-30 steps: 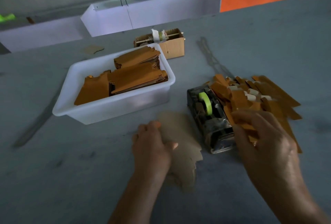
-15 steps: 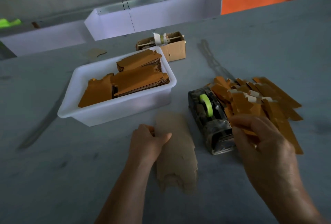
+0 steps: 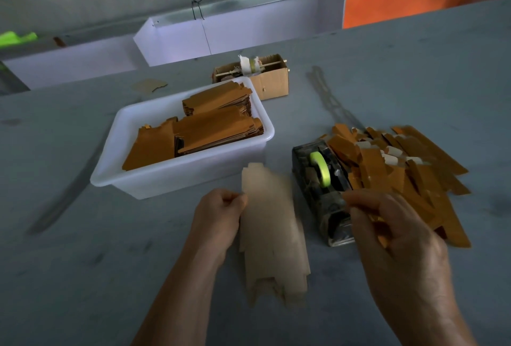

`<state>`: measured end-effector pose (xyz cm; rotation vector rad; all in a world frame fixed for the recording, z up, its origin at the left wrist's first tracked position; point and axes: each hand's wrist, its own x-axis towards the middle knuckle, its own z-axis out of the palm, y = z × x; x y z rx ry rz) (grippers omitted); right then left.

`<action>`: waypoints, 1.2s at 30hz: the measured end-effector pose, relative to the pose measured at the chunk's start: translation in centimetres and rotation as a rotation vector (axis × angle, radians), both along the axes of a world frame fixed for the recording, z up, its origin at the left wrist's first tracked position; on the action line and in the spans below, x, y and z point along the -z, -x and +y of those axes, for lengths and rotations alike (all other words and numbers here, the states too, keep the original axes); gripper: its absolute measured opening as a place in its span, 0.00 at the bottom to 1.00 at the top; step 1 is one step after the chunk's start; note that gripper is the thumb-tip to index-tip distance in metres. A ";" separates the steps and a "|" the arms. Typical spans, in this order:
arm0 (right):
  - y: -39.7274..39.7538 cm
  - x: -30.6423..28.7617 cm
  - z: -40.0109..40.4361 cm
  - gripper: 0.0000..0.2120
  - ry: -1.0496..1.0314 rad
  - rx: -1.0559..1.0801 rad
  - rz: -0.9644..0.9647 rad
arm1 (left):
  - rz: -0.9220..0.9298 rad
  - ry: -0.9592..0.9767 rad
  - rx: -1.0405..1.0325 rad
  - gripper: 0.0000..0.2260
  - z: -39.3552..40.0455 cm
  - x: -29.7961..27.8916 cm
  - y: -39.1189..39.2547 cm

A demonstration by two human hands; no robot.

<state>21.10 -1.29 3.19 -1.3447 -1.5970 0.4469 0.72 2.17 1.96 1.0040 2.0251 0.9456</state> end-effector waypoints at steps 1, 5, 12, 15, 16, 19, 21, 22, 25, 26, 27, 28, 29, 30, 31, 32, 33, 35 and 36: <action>0.2 0.1 -0.1 0.08 0.015 -0.026 0.025 | -0.020 -0.032 -0.008 0.06 -0.2 -0.3 -0.1; 1.5 0.9 -0.9 0.07 0.238 -0.151 0.150 | -0.096 -0.124 -0.013 0.05 -1.1 -1.2 -0.4; 3.6 2.2 -0.9 0.14 0.415 -0.212 -0.043 | -0.207 -0.057 -0.006 0.07 -2.0 -0.6 -0.9; 3.9 2.7 -0.7 0.16 0.461 -0.210 -0.086 | -0.258 -0.044 -0.037 0.09 -2.2 -0.5 -1.3; 4.1 2.8 -0.8 0.16 0.468 -0.199 -0.074 | -0.261 -0.057 -0.037 0.10 -2.3 -0.4 -1.5; 4.4 3.2 -0.6 0.19 0.515 -0.163 0.023 | -0.211 -0.129 -0.028 0.08 -2.6 -0.1 -1.9; 4.4 3.2 -0.6 0.19 0.539 -0.142 0.104 | -0.153 -0.178 -0.015 0.08 -2.9 0.1 -2.0; 4.4 3.2 -0.6 0.19 0.544 -0.135 0.139 | -0.127 -0.196 -0.013 0.09 -3.0 0.1 -2.0; 4.5 3.2 -0.8 0.19 0.560 -0.123 0.218 | -0.009 -0.204 -0.023 0.08 -3.1 0.1 -1.8; 4.6 3.2 -0.8 0.19 0.570 -0.118 0.249 | 0.018 -0.208 -0.017 0.06 -3.2 0.0 -1.8; 4.7 3.1 -0.8 0.18 0.583 -0.119 0.281 | 0.035 -0.214 -0.012 0.05 -3.3 -0.2 -1.8; 4.7 3.2 -0.8 0.18 0.596 -0.127 0.307 | 0.059 -0.214 -0.006 0.08 -3.5 -0.4 -1.9; 4.6 3.3 -0.8 0.18 0.605 -0.137 0.325 | 0.098 -0.212 0.002 0.11 -3.7 -0.6 -1.9; 4.6 3.4 -0.8 0.17 0.607 -0.149 0.333 | 0.159 -0.211 0.014 0.14 -3.8 -0.8 -2.0; 4.5 3.3 -0.9 0.14 0.606 -0.168 0.341 | 0.212 -0.224 0.027 0.16 -3.9 -1.0 -2.1; 4.4 3.3 -1.0 0.11 0.606 -0.190 0.361 | 0.224 -0.240 0.037 0.18 -4.0 -1.3 -2.1; 4.3 3.2 -1.1 0.11 0.616 -0.217 0.419 | 0.181 -0.244 0.043 0.19 -4.1 -1.5 -2.2; 4.0 2.9 -1.2 0.12 0.683 -0.287 0.628 | -0.002 -0.184 0.065 0.21 -4.2 -2.0 -2.4; 3.8 2.7 -1.1 0.13 0.720 -0.325 0.712 | -0.097 -0.149 0.080 0.22 -4.3 -2.3 -2.4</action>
